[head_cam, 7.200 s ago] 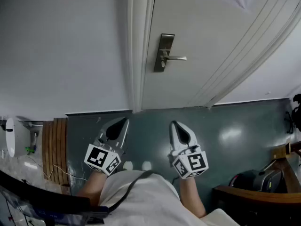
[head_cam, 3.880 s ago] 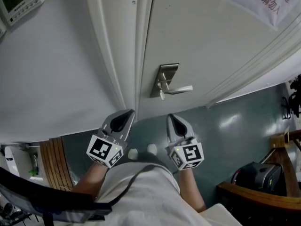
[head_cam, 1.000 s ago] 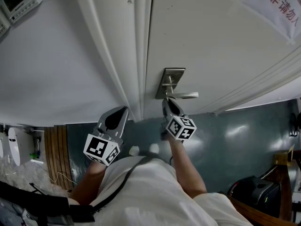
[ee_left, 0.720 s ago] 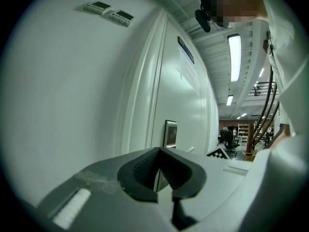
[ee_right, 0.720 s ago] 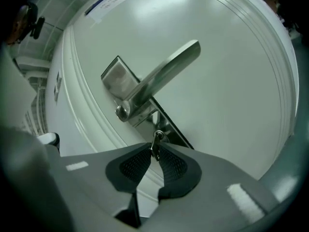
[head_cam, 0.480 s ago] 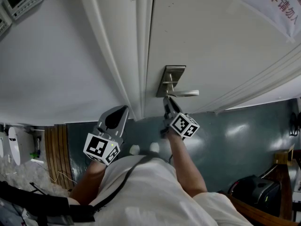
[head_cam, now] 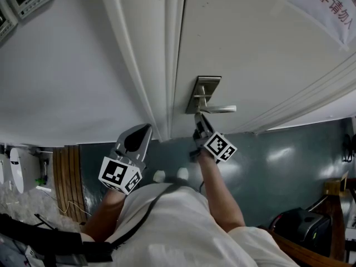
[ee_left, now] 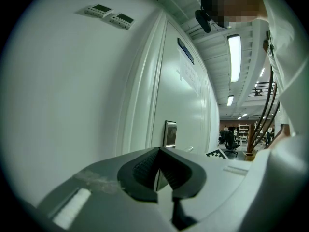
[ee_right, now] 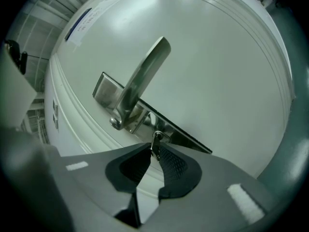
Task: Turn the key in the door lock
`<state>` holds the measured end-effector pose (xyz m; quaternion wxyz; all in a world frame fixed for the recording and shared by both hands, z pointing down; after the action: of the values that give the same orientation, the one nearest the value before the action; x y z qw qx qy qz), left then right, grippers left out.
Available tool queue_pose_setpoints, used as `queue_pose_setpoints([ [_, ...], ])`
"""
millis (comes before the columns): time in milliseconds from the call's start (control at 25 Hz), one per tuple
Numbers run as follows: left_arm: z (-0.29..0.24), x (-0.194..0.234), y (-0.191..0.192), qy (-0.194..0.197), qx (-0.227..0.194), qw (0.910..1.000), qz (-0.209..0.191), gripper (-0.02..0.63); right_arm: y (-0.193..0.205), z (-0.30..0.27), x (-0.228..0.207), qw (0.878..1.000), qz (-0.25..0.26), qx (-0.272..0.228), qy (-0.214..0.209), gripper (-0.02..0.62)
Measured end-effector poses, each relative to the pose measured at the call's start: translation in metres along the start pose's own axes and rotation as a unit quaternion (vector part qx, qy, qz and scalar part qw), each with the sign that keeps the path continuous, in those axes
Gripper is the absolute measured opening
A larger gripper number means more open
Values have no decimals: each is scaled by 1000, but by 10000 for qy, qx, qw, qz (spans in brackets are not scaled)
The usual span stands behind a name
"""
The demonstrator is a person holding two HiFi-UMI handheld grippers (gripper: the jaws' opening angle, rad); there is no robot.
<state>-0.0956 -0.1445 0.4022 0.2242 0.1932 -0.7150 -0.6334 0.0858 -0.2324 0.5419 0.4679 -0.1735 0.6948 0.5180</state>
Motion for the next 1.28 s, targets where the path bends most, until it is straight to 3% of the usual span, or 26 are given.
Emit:
queue_pose_setpoints([
  [320, 0, -2, 0, 6, -10, 10000, -11, 6, 0, 4, -12, 9956, -890, -262, -112, 58],
  [480, 1, -2, 0, -4, -15, 10000, -6, 6, 0, 2, -13, 9890, -1370, -409, -381, 61],
  [680, -5, -6, -2, 13, -7, 10000, -6, 6, -2, 0, -19, 9670, -2389, -621, -637, 60],
  [800, 0, -5, -2, 2, -2, 10000, -18, 6, 3, 0, -20, 9433, -3126, -772, -806, 28],
  [1280, 3, -9, 0, -33, 15, 10000, -34, 6, 7, 1, -24, 8944, -4201, -972, -1186, 28],
])
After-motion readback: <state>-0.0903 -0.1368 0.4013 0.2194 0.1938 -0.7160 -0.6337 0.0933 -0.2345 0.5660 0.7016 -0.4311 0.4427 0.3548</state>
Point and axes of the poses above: the fingertips, and each gripper's own axes: z backward along the fingers, x to its left, y out of its underside, the point moved 1 cm from there along z, backward along the fingers, and after that the axes turned 4 degrees about -y, right-handed, at the moved point
